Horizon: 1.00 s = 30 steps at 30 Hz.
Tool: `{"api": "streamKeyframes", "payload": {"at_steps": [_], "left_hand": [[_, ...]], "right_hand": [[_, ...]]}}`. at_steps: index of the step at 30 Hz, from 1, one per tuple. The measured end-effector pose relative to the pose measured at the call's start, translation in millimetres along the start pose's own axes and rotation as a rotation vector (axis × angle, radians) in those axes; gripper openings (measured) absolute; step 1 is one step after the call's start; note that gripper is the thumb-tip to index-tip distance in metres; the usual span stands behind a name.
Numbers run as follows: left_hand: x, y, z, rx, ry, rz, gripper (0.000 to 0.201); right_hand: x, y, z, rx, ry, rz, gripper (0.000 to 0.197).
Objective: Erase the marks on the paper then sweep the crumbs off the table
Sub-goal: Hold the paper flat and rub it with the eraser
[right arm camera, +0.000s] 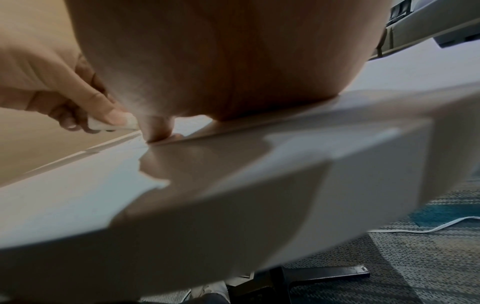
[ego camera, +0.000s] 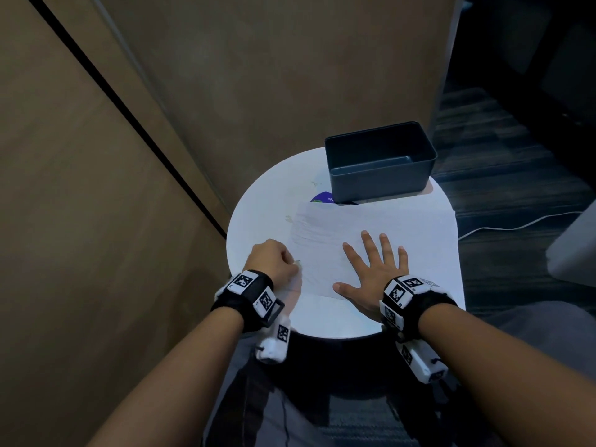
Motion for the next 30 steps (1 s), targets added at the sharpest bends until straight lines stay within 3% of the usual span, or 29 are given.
{"api": "streamKeyframes", "payload": {"at_steps": [4, 6, 8, 11, 13, 15, 18, 21, 24, 27, 30], "left_hand": [[-3, -12, 3, -0.057, 0.05, 0.096, 0.015], [-4, -4, 6, -0.082, 0.089, 0.042, 0.017], [1, 9, 0, -0.014, 0.034, -0.043, 0.015], [4, 3, -5, 0.027, -0.006, 0.007, 0.016], [1, -5, 0, -0.04, 0.043, 0.057, 0.015], [-2, 2, 7, -0.085, 0.093, 0.017, 0.016], [5, 18, -1, -0.021, 0.021, -0.067, 0.013], [2, 10, -4, -0.014, 0.0, 0.021, 0.014], [-5, 4, 8, -0.138, 0.086, 0.041, 0.016], [-4, 12, 1, -0.029, 0.004, -0.055, 0.011], [-2, 10, -2, 0.02, -0.027, -0.004, 0.012]], "right_hand": [[0, -4, 0, -0.007, 0.014, 0.013, 0.085], [0, 0, 1, -0.007, 0.016, 0.006, 0.086], [0, 3, 0, -0.004, 0.01, 0.001, 0.086], [-1, -1, -1, -0.007, 0.009, 0.007, 0.086], [-3, -3, -1, -0.005, 0.01, 0.013, 0.087], [-4, -1, 1, -0.008, 0.012, 0.006, 0.087], [-3, 3, -1, 0.0, -0.001, -0.006, 0.088], [-4, 0, -1, 0.001, -0.004, 0.0, 0.087], [-4, -1, 1, -0.011, 0.008, 0.008, 0.087], [-2, 2, 0, -0.004, -0.003, 0.0, 0.087], [-4, 0, 0, -0.009, -0.01, 0.001, 0.087]]}}
Point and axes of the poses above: each hand's wrist, its own x-axis away from the middle knuckle, its own z-axis out of the back of the hand, y = z × x, the point moved 4 cm from there along -x, towards the middle knuckle, and after that the axes turned 14 degrees about -x, right-handed, at the moved point
